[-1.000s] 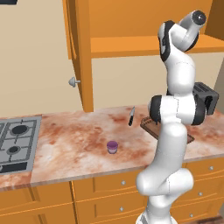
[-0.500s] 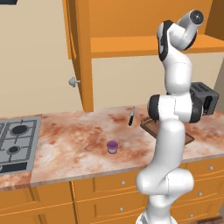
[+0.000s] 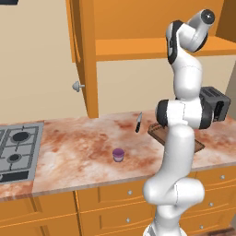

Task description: Pick the bread, place it on the cutting board, pick the jam, place it on the counter, and close the cabinet.

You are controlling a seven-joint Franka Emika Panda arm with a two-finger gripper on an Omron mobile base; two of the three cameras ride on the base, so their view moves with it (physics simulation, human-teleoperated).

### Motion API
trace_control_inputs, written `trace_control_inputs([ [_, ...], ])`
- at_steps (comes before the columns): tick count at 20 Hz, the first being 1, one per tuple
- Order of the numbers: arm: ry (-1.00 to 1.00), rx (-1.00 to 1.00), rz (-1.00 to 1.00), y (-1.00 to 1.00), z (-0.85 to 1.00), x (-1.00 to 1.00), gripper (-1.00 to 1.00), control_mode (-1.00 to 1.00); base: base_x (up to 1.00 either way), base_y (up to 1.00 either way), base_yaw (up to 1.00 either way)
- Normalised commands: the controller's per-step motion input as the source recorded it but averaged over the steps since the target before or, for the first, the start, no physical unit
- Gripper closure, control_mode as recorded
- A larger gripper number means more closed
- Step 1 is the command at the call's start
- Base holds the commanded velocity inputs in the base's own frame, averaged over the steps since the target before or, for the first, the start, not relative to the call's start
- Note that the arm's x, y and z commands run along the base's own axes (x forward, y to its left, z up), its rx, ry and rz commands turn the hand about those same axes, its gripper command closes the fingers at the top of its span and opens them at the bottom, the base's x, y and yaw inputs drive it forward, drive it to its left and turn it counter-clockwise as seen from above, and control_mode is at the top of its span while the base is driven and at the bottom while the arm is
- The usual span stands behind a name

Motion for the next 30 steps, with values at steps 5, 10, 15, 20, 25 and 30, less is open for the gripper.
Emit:
trace_control_inputs([
  [5,-0.01,0.0,0.0,-0.02,0.07,-0.13,1.0,-1.0,0.0,0.0,0.0],
  [10,0.0,0.0,0.0,-0.02,0.12,-0.29,1.0,-1.0,0.0,0.0,0.0],
  [15,0.0,0.0,0.0,0.0,0.02,-0.44,1.0,-1.0,0.0,0.0,0.0],
  [20,0.0,0.0,0.0,0.0,0.0,-0.57,1.0,-1.0,0.0,0.0,0.0],
  [25,0.0,0.0,0.0,0.0,0.0,-0.6,1.0,-1.0,0.0,0.0,0.0],
  [30,0.0,0.0,0.0,0.0,0.0,-0.59,1.0,-1.0,0.0,0.0,0.0],
])
